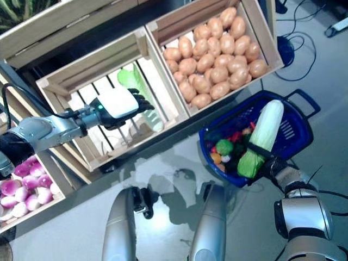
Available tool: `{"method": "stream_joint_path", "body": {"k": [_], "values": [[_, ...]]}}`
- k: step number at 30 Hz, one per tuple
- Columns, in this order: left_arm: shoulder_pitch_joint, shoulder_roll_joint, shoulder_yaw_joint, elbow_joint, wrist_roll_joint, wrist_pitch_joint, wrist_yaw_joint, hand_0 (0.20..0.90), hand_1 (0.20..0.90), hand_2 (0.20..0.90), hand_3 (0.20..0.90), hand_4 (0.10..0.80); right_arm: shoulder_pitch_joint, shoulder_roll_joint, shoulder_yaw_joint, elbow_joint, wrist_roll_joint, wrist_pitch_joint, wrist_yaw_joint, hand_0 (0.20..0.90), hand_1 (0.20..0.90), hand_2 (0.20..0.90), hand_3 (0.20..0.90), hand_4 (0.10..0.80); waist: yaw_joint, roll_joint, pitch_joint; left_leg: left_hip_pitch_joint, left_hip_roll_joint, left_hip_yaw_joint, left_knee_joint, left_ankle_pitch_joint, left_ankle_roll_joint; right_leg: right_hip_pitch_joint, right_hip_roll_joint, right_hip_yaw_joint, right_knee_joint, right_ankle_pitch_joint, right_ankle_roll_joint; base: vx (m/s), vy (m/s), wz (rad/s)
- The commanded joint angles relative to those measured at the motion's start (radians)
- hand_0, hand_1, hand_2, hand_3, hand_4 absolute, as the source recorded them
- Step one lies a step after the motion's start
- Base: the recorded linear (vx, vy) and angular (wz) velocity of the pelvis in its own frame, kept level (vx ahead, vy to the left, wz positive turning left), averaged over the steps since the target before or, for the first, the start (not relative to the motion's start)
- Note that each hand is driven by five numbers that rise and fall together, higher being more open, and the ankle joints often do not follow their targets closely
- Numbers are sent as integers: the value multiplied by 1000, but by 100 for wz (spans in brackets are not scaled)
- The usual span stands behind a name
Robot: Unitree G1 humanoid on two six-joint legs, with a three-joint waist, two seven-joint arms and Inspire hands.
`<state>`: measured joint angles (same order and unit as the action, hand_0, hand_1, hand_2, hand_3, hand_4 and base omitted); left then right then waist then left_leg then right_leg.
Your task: Put vegetables into the basket
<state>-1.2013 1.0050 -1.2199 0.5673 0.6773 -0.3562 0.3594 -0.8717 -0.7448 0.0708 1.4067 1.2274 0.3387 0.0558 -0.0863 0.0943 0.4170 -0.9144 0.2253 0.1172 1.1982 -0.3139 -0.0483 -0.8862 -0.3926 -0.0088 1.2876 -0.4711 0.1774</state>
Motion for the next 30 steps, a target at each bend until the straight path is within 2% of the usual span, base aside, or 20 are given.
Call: {"method": "stream_joint_path", "body": {"k": [1,5,8,10,16,20,30], "values": [[-204,23,34,20,19,65,86,900,900,900,900,800,-71,-60,-38,-25,147,-104,-18,900,900,900,900,800,-5,16,-32,3,63,-51,93,-175,-94,-43,-24,-29,-61,99,-48,-67,34,6],[-237,18,6,47,4,103,83,900,900,900,900,800,-67,-40,-26,-60,131,-122,15,900,900,900,900,800,-15,4,-34,-57,83,-60,152,-197,-98,-108,-32,-21,-1,88,-41,-16,13,1],[-244,15,8,74,17,85,125,900,900,900,900,800,-52,-31,-20,-79,126,-132,46,900,900,900,900,800,-19,-8,-33,-102,95,-76,189,-207,-98,-154,-34,-11,35,86,-39,-4,-12,-11],[-255,8,10,125,45,89,199,900,900,900,900,800,-27,-10,-2,-98,72,-140,69,900,900,900,900,800,-24,-25,-33,-166,113,-101,242,-219,-95,-223,-33,5,92,82,-35,12,-36,-15],[-275,5,18,227,105,93,297,900,900,900,900,800,51,2,29,-134,41,-110,148,900,900,900,900,800,-41,-57,-39,-275,143,-145,326,-229,-96,-330,-27,30,174,75,-39,42,-39,-15],[-286,5,0,262,130,120,209,900,900,900,900,800,94,16,43,-180,49,-107,209,900,900,900,900,800,-51,-74,-42,-340,152,-166,383,-238,-93,-398,-12,47,234,68,-43,38,-19,-10],[-318,24,-26,261,124,175,131,900,900,900,900,800,200,32,46,-382,87,-133,251,900,900,900,900,800,-82,-96,-28,-455,170,-199,470,-247,-96,-517,11,77,316,61,-49,2,9,-11]]}}
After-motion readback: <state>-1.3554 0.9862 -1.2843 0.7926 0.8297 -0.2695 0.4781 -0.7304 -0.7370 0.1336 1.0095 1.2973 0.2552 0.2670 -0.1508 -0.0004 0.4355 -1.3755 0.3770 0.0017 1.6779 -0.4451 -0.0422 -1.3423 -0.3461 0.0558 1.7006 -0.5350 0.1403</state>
